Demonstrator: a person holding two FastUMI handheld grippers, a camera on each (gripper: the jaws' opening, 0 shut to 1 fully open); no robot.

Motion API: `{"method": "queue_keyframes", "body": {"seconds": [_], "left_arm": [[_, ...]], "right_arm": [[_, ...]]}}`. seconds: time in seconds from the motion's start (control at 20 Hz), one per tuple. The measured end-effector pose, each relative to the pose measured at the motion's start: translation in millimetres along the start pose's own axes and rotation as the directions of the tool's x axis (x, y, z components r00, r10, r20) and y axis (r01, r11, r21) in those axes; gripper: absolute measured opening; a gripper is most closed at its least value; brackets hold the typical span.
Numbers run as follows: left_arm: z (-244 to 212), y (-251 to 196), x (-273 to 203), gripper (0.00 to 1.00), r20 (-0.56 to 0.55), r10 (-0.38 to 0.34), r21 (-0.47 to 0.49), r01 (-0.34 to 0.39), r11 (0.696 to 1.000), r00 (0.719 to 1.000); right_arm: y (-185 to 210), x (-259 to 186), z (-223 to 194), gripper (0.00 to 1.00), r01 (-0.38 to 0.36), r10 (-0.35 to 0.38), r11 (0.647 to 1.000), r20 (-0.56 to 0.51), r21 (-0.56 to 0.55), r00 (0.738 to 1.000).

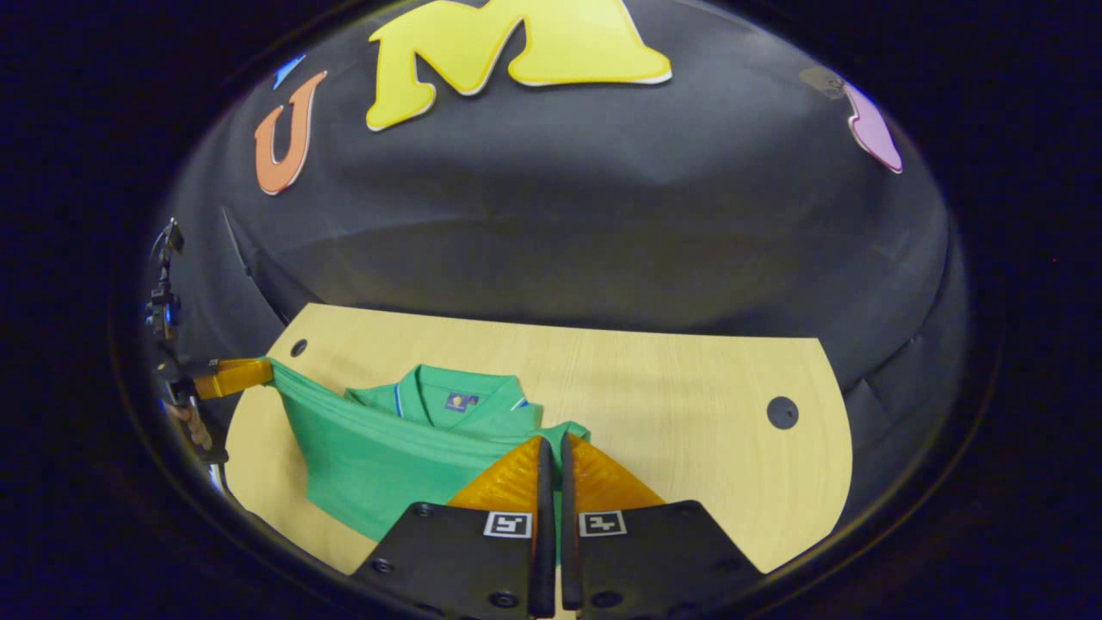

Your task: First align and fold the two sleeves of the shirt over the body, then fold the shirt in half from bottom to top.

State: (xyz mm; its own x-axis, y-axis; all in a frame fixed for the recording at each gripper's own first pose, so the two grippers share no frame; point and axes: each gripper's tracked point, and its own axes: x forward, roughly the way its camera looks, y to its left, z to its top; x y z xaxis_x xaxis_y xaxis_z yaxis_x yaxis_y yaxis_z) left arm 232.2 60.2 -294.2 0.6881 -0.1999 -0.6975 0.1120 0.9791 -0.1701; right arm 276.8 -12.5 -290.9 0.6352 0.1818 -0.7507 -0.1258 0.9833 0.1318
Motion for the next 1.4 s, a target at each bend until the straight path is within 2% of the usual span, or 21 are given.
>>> {"method": "queue_keyframes", "body": {"seconds": [0.2, 0.25, 0.3, 0.5, 0.55, 0.6, 0.65, 0.7, 0.85, 0.9, 0.95, 1.0, 1.05, 1.15, 1.25, 1.4], "left_arm": [[6, 9, 29, 0.04, 0.032, 0.041, 0.045, -0.043, 0.998, 0.999], [8, 10, 35, 0.04, 0.041, 0.046, 0.063, -0.049, 0.997, 0.998], [9, 11, 41, 0.04, 0.046, 0.050, 0.086, -0.054, 0.995, 0.998], [19, 13, 60, 0.04, 0.090, 0.053, 0.134, -0.065, 0.989, 0.995], [18, 12, 66, 0.04, 0.090, 0.053, 0.137, -0.065, 0.988, 0.995], [15, 11, 71, 0.11, 0.088, 0.055, 0.135, -0.067, 0.989, 0.995], [13, 11, 77, 0.05, 0.084, 0.061, 0.130, -0.072, 0.989, 0.995], [10, 14, 82, 0.05, 0.081, 0.069, 0.122, -0.078, 0.989, 0.994], [-2, 19, 93, 0.07, 0.065, 0.111, 0.089, -0.116, 0.989, 0.992], [-6, 17, 94, 0.07, 0.059, 0.118, 0.080, -0.123, 0.989, 0.991], [-6, 18, 95, 0.11, 0.056, 0.132, 0.077, -0.136, 0.988, 0.990], [-8, 19, 95, 0.33, 0.052, 0.138, 0.073, -0.142, 0.987, 0.989], [-5, 17, 89, 0.54, 0.062, 0.139, 0.057, -0.143, 0.988, 0.988], [7, 15, 75, 0.98, 0.105, 0.151, 0.016, -0.153, 0.988, 0.983], [19, 15, 57, 0.99, 0.141, 0.161, -0.006, -0.162, 0.987, 0.977], [39, 7, 21, 0.99, 0.195, 0.167, -0.020, -0.167, 0.986, 0.966]], "right_arm": [[-3, 26, 8, 0.05, 0.036, -0.034, 0.998, 0.035, -0.053, 0.999], [-4, 30, 10, 0.09, 0.042, -0.039, 0.997, 0.045, -0.060, 0.998], [-5, 36, 11, 0.05, 0.049, -0.045, 0.996, 0.050, -0.072, 0.998], [-5, 53, 14, 0.05, 0.067, -0.061, 0.994, 0.074, -0.087, 0.995], [-7, 56, 16, 0.05, 0.081, -0.073, 0.992, 0.086, -0.097, 0.994], [-8, 60, 18, 0.05, 0.094, -0.083, 0.989, 0.098, -0.112, 0.992], [-9, 61, 17, 0.09, 0.104, -0.091, 0.987, 0.105, -0.125, 0.990], [-9, 65, 16, 0.05, 0.110, -0.096, 0.985, 0.106, -0.136, 0.990], [-5, 80, 12, 0.07, 0.117, -0.102, 0.981, 0.100, -0.153, 0.990], [-5, 83, 10, 0.11, 0.125, -0.110, 0.978, 0.096, -0.166, 0.989], [-6, 83, 9, 0.07, 0.131, -0.115, 0.976, 0.096, -0.174, 0.989], [-4, 84, 8, 0.16, 0.132, -0.117, 0.976, 0.097, -0.173, 0.988], [-2, 79, 10, 0.18, 0.128, -0.111, 0.979, 0.109, -0.158, 0.988], [-4, 67, 17, 0.56, 0.157, -0.137, 0.980, 0.161, -0.123, 0.977], [-8, 49, 23, 0.95, 0.196, -0.171, 0.974, 0.203, -0.114, 0.964], [-6, 10, 36, 0.99, 0.223, -0.195, 0.972, 0.273, -0.077, 0.942]]}}
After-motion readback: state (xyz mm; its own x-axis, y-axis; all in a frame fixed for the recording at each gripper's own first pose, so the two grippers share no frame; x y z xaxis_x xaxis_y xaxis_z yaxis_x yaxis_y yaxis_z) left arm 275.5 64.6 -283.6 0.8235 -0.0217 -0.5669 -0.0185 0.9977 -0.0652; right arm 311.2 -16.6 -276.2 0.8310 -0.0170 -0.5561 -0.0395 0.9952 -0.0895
